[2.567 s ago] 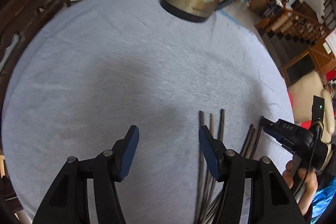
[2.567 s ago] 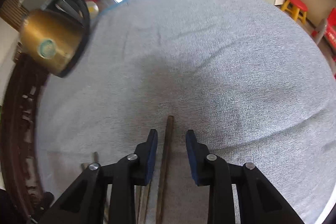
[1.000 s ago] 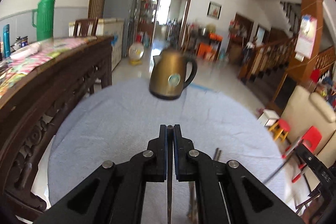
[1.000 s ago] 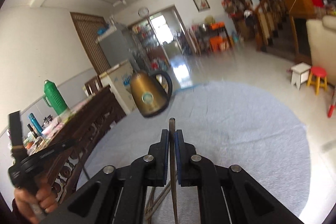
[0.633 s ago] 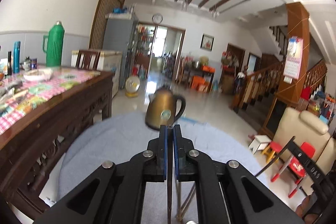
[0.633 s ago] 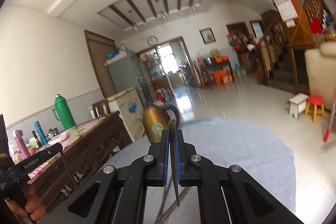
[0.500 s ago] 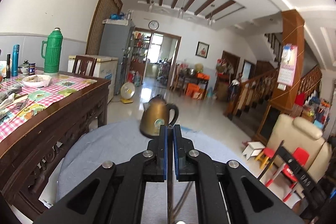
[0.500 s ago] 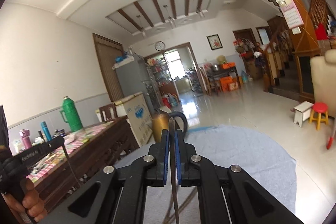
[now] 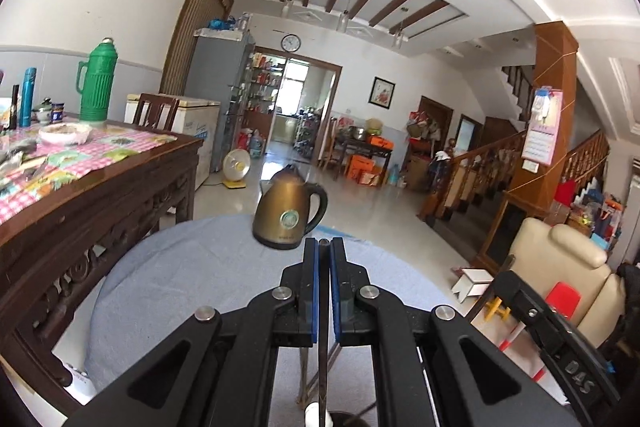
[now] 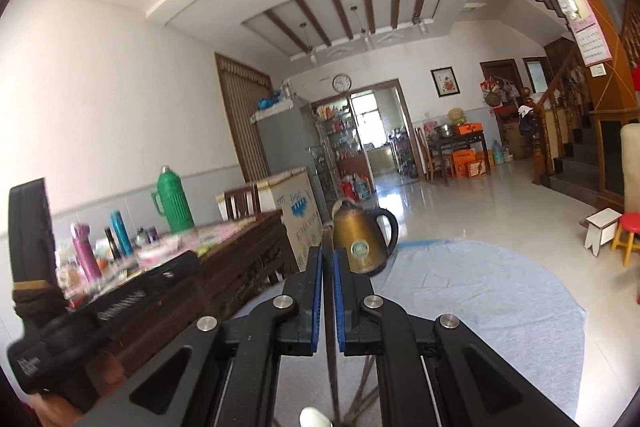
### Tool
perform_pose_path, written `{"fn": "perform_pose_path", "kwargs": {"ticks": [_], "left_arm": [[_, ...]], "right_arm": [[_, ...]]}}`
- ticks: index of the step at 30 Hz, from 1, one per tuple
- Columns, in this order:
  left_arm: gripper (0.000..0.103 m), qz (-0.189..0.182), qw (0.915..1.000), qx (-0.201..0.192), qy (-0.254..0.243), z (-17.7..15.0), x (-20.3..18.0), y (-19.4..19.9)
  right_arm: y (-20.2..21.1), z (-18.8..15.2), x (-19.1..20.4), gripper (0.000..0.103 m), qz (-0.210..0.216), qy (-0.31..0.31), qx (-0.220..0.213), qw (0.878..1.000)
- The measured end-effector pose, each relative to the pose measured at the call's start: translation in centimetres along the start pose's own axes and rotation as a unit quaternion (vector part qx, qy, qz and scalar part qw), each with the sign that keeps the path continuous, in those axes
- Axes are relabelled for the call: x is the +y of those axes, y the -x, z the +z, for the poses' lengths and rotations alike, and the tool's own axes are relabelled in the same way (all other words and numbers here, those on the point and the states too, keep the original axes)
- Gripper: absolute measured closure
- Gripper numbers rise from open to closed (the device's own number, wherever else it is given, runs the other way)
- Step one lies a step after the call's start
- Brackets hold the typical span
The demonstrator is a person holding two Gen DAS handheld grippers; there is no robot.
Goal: Organize utensils
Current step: 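Lift both held chopsticks up over the dark grey cup, then lower the chopsticks into the cup and open both tools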
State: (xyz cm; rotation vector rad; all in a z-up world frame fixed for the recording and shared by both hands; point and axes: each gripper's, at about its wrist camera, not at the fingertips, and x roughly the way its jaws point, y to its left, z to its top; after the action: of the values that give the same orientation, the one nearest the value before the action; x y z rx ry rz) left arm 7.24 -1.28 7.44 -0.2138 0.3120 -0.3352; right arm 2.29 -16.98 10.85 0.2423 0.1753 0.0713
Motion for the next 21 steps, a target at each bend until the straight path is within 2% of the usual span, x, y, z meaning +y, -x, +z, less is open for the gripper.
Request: {"fn": "perform_pose_path", "kwargs": {"ticks": [6, 7, 8, 10, 11, 12, 13, 16, 21], "left_arm": [[0.097, 0.002, 0.9988, 0.048, 0.005, -3.7, 0.5, -2.4], [0.095, 0.005, 0.9985, 0.055, 0.009, -4.1, 0.8, -2.6], [0.088, 0.009, 0.9981, 0.060, 0.010, -4.2, 1.1, -2.7], [0.072, 0.019, 0.9984, 0.052, 0.008, -4.2, 1.3, -2.1], [0.059, 0.030, 0.9986, 0.042, 0.002, -4.2, 1.3, -1.6], [0.052, 0.041, 0.9985, 0.035, -0.008, -4.2, 1.3, -1.3], [0.051, 0.052, 0.9980, 0.030, -0.019, -4.2, 1.1, -1.0], [0.049, 0.091, 0.9936, 0.028, -0.061, -4.3, 0.4, -0.5], [0.046, 0.125, 0.9871, 0.050, -0.087, -4.7, 0.1, -0.4]], "right_arm": [[-1.6, -2.9, -1.1, 0.096, 0.000, -0.010, 0.065, 0.998], [-2.1, -3.4, -1.4, 0.096, 0.001, -0.016, 0.081, 0.997], [-2.2, -3.7, -1.8, 0.095, 0.003, -0.022, 0.093, 0.995], [-2.3, -4.0, -2.9, 0.080, 0.006, -0.035, 0.105, 0.994], [-2.2, -4.1, -3.5, 0.062, 0.005, -0.044, 0.104, 0.994], [-1.9, -4.2, -4.1, 0.044, 0.003, -0.054, 0.098, 0.994], [-1.4, -4.4, -4.8, 0.039, 0.001, -0.065, 0.086, 0.994], [-0.5, -4.8, -6.2, 0.039, -0.021, -0.073, 0.065, 0.995], [-0.4, -5.3, -8.6, 0.041, -0.046, -0.097, 0.071, 0.992]]}}
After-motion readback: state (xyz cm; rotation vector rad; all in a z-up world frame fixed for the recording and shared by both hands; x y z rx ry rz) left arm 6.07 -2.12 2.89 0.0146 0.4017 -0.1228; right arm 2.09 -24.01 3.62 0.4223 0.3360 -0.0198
